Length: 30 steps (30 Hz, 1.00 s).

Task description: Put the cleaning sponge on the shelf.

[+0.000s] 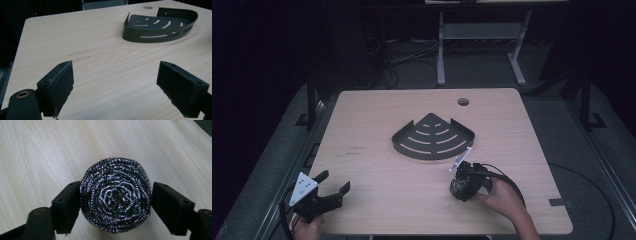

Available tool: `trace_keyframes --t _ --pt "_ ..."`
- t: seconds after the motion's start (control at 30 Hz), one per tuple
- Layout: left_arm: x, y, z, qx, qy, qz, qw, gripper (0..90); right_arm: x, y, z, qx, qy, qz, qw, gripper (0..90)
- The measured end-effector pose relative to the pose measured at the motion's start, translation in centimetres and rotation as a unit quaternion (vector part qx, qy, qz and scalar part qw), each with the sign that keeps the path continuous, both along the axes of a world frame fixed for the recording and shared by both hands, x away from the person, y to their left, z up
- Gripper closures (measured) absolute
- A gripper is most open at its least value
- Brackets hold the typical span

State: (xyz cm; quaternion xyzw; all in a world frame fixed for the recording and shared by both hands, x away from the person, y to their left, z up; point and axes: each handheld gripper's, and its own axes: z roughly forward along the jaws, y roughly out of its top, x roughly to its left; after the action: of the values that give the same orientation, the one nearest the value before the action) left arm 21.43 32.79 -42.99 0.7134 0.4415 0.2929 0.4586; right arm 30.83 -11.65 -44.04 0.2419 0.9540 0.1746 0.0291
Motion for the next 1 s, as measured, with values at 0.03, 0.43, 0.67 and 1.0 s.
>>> trace_keyframes --t 0.03,0.43,0.67,1.0 --pt "0.0 0.0 0.0 -0.001 0.000 -0.001 1.0000 13.3 0.0 0.0 0.0 0.000 0.000 0.000 1.0000 25.7" --pt "0.0 0.2 0.0 -0.006 -0.001 0.002 1.0000 13.4 0.0 0.1 0.3 0.003 0.004 0.008 1.0000 33.2" --pt "0.0 0.2 0.0 -0.008 0.000 0.002 1.0000 13.4 0.1 0.0 1.3 0.013 -0.003 0.011 0.9999 33.3" --pt "0.0 -0.2 0.0 -0.004 -0.001 0.000 1.0000 13.4 0.7 0.3 2.4 0.013 -0.005 0.020 0.9997 33.4"
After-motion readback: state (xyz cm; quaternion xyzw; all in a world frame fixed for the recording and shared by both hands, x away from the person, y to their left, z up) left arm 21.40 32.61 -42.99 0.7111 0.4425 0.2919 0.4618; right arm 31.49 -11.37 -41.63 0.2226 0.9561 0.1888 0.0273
